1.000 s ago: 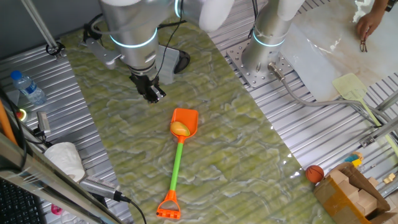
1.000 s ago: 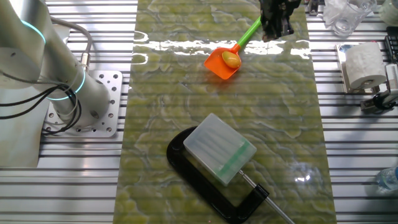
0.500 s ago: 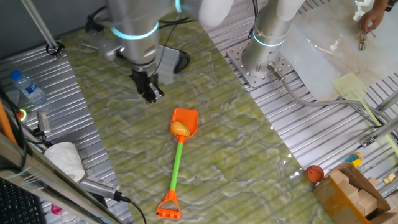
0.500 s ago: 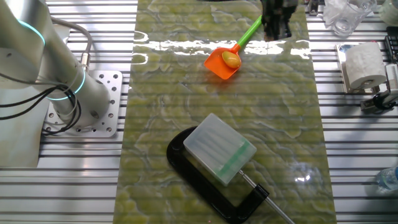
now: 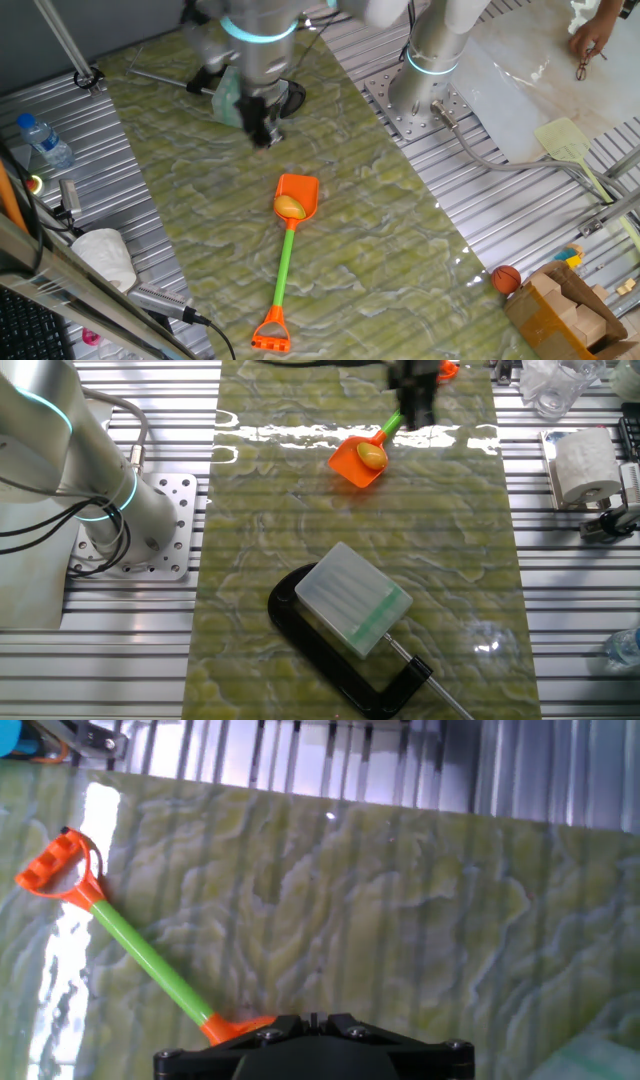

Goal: Use a shovel to scoop up an object

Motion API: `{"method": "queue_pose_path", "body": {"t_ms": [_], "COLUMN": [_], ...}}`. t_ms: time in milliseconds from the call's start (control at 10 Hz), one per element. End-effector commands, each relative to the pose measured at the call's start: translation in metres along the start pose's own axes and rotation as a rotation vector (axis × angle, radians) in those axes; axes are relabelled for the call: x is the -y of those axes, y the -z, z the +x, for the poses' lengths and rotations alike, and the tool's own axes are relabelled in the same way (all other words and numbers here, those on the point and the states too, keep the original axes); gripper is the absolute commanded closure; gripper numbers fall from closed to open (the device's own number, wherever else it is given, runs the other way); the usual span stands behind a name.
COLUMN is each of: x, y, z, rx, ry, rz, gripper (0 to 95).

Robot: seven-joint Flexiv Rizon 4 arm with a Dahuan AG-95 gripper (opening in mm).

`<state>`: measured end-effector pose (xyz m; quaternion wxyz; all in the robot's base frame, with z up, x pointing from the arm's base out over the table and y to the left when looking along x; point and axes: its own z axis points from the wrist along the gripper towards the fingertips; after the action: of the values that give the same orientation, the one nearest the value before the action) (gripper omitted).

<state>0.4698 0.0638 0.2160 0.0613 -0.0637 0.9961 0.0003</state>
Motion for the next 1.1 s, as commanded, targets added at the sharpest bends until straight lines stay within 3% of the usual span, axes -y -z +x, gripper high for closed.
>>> {"method": "queue_pose_path", "body": {"t_ms": [100,300,500,800,1100], "x": [0.027,0.045,0.057,0.063,0.063], "y": [0.012,0.007,0.005,-0.004,-0.002], "z": [0.02,0.029,0.038,0.032,0.02], "rx": [-0.144,-0.167,-0.161,-0.156,-0.144], "ry": [0.077,0.078,0.071,0.025,-0.008], "rz": [-0.009,-0.009,-0.006,-0.008,-0.02], "gripper": [95.0,95.0,95.0,95.0,95.0]}}
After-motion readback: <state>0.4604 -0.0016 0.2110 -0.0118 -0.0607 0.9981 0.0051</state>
